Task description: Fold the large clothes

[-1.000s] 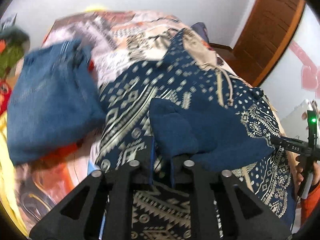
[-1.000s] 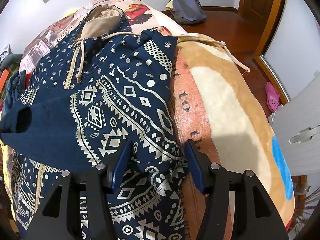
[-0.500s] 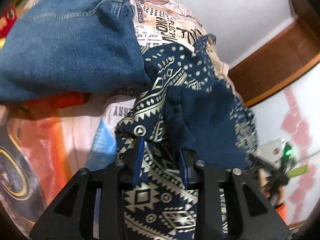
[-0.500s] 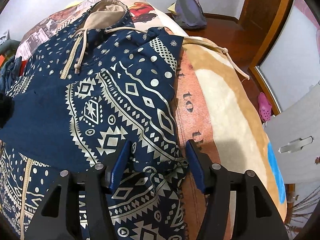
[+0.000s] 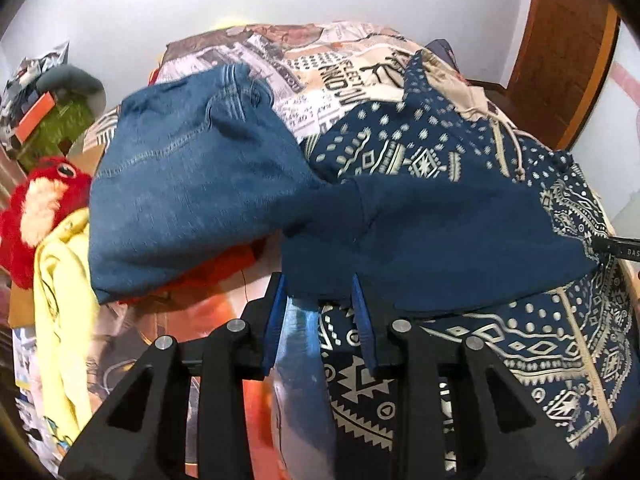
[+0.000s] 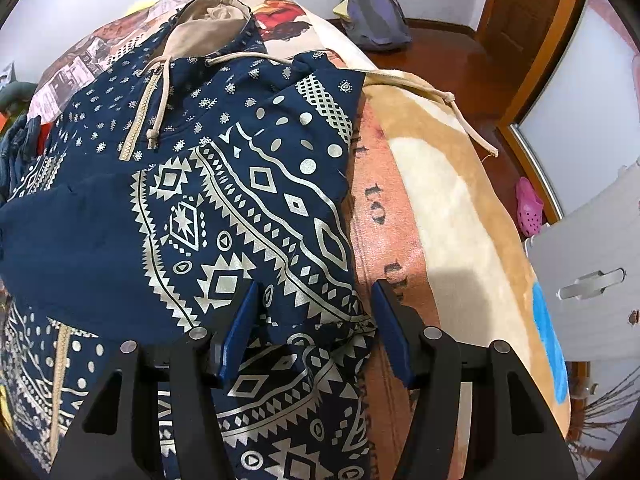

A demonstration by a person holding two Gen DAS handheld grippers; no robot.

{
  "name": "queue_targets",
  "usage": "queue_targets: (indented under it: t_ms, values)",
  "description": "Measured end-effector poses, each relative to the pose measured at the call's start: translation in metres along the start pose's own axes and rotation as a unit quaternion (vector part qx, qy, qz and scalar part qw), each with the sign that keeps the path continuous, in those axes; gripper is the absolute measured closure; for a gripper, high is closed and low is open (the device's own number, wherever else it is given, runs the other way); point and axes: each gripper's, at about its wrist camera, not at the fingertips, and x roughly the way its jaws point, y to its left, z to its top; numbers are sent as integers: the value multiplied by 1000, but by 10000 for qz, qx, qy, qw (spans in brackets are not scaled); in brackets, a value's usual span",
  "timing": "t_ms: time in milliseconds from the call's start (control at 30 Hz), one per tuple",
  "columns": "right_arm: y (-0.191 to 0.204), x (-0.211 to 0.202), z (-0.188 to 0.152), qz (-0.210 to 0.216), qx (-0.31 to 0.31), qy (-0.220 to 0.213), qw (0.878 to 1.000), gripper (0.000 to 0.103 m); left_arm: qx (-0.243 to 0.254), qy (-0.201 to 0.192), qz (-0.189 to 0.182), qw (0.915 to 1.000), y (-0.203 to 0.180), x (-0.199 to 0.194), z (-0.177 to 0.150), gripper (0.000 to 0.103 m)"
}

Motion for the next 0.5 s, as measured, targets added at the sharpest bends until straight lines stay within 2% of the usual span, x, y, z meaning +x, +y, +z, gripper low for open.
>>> queue_targets:
  t_ms: [67,200,333,500]
  values:
    - [-1,-7,6,46,11,-36,10000,49,42,-108,-25,9999,-4,-8,8,67]
    - [3,-32,22,58,-62,-374,9993,49,141,-437,-94,9989,-18,-26,37,54]
    - [14,-67,43,124,-245,-892,9956,49,312,-690,-160,9970,-35,-36,73,53]
    - [30,-93,76,285,-359,-1366,9896,48,322,-865,-448,9947,-58,-37,123,49]
